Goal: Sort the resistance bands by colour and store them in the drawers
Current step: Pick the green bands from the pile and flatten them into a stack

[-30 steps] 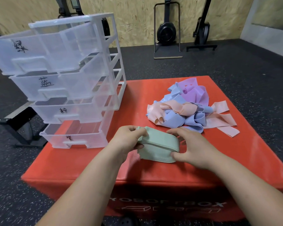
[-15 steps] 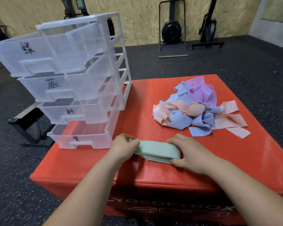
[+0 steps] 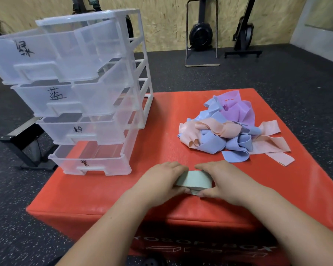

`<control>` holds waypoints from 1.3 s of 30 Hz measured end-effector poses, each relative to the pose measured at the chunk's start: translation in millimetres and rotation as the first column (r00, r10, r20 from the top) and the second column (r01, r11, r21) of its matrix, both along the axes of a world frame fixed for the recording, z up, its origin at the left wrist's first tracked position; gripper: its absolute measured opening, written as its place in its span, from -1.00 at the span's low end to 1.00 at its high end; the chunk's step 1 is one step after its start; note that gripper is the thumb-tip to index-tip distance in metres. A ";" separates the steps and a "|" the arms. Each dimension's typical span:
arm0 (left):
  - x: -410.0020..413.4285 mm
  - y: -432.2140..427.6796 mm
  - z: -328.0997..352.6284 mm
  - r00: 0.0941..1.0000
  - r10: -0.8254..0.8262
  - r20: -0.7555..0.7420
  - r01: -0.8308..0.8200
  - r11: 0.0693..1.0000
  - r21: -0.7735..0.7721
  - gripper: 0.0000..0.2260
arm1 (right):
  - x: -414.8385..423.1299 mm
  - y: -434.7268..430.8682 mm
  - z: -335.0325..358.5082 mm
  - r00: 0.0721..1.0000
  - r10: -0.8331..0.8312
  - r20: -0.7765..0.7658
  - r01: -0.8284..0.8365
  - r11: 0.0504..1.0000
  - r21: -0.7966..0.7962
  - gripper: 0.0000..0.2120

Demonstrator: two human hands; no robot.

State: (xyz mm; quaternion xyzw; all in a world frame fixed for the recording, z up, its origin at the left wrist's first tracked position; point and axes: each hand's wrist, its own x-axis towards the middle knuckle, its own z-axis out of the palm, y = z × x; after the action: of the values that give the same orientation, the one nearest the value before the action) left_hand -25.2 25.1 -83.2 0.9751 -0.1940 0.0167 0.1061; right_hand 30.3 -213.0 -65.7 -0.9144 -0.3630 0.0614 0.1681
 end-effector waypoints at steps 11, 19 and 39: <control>12.9 19.3 6.1 0.994 0.014 -0.105 -0.048 0.946 -0.321 -0.38 | -1.9 1.7 -5.2 1.000 -0.001 0.021 0.002 0.999 -0.034 -0.32; 13.5 22.8 5.1 0.990 0.033 -0.140 -0.084 0.921 -0.381 -0.44 | -6.0 -2.4 0.8 0.943 -0.211 -0.258 0.222 0.975 0.015 -0.23; -5.9 26.8 6.9 0.983 0.124 -0.138 -0.183 0.765 -0.617 -0.41 | -22.4 42.0 49.5 0.943 -0.274 -0.190 0.328 0.862 0.386 -0.39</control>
State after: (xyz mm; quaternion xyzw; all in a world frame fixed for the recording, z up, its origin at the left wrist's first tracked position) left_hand -31.1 52.0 -76.3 0.8965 -0.0920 0.0456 0.4310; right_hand 8.0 -171.0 -16.2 -0.8976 -0.2087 0.0153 0.3879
